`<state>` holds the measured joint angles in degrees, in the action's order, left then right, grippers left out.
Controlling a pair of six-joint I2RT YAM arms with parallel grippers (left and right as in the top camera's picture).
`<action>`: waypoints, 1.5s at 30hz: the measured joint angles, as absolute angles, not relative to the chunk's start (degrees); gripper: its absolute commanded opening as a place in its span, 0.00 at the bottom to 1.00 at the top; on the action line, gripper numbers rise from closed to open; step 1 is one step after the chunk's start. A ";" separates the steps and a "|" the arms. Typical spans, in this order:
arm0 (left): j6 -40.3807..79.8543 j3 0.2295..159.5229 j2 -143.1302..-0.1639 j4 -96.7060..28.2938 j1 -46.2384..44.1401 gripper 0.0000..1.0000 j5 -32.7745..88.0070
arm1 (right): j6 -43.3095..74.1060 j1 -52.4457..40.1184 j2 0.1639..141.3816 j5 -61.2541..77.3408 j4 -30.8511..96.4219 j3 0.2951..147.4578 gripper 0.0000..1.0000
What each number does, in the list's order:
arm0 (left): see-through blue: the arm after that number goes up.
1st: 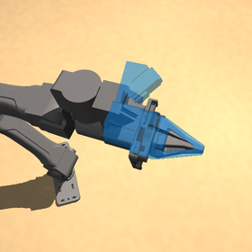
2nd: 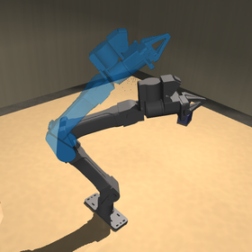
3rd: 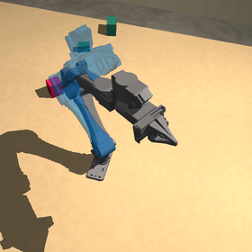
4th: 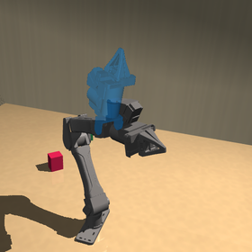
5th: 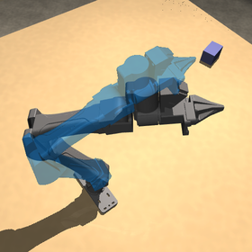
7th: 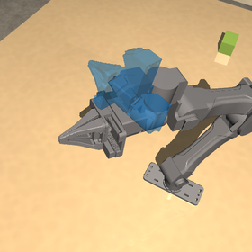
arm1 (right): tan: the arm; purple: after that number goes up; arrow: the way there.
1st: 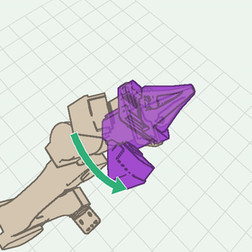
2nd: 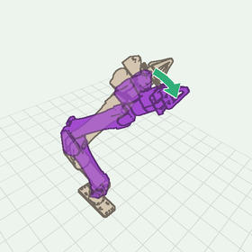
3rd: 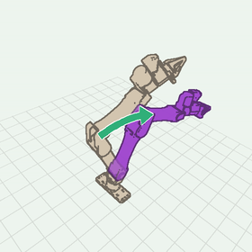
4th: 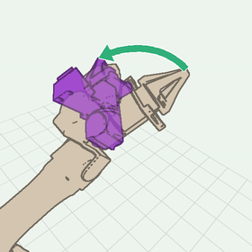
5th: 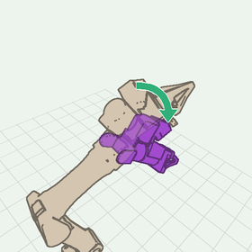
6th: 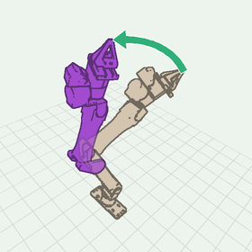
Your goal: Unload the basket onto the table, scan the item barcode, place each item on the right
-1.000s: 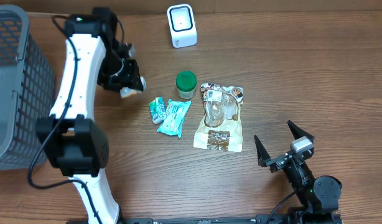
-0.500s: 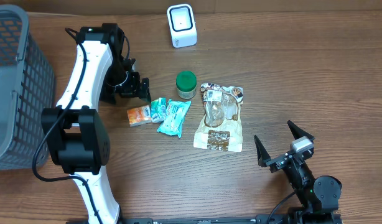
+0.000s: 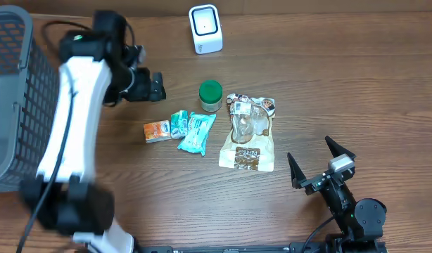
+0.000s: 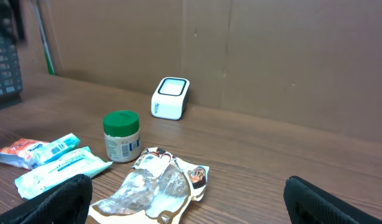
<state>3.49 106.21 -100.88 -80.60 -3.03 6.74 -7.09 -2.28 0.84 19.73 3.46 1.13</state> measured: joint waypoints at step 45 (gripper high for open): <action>11.90 106.80 -78.19 -81.78 -3.03 1.00 4.08 | -7.07 -2.28 0.84 19.73 3.44 1.13 1.00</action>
